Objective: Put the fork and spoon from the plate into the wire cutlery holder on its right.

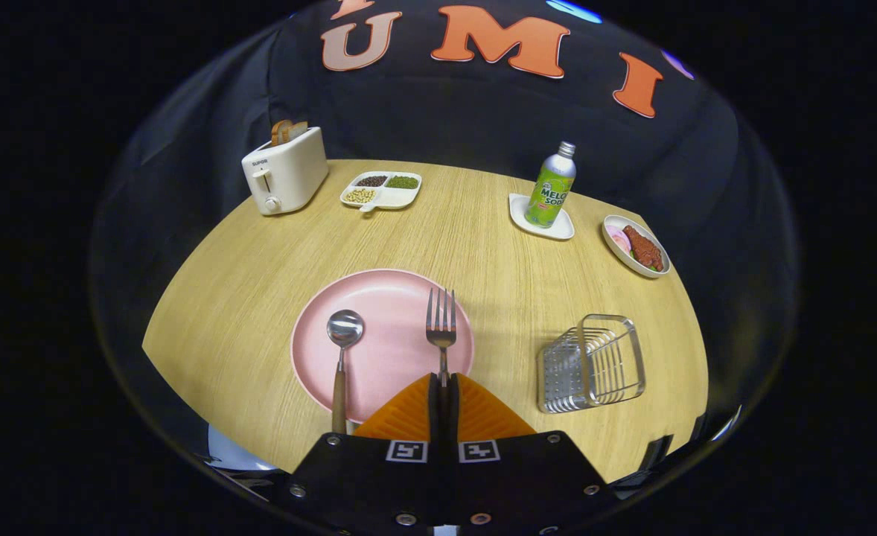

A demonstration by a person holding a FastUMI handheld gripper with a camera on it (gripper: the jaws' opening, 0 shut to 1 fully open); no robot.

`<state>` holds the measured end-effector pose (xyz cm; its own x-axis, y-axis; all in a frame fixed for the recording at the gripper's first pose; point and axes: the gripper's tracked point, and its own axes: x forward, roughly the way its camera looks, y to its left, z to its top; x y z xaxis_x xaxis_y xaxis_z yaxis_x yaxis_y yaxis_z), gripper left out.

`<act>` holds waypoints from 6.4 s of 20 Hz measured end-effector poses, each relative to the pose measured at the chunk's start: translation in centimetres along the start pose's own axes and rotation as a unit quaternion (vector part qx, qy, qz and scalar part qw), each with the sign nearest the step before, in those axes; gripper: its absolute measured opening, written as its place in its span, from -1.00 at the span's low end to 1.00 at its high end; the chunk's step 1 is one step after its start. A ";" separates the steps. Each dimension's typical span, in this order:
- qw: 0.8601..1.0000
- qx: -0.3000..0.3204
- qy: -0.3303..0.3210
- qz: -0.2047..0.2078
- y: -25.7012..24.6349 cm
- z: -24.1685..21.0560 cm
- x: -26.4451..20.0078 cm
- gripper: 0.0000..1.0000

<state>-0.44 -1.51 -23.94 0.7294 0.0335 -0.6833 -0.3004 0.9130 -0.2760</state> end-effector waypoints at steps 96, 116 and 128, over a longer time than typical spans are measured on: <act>0.997 -0.015 0.008 0.072 13.1 -2.5 7.5 -0.91; 0.996 0.030 0.073 0.045 1.0 0.3 -0.7 -0.92; 0.988 0.035 0.150 0.011 -9.8 -0.8 -4.1 -0.92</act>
<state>-0.99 -10.94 -18.95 0.5051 -0.0586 -0.8611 -0.2635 0.9396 -0.2185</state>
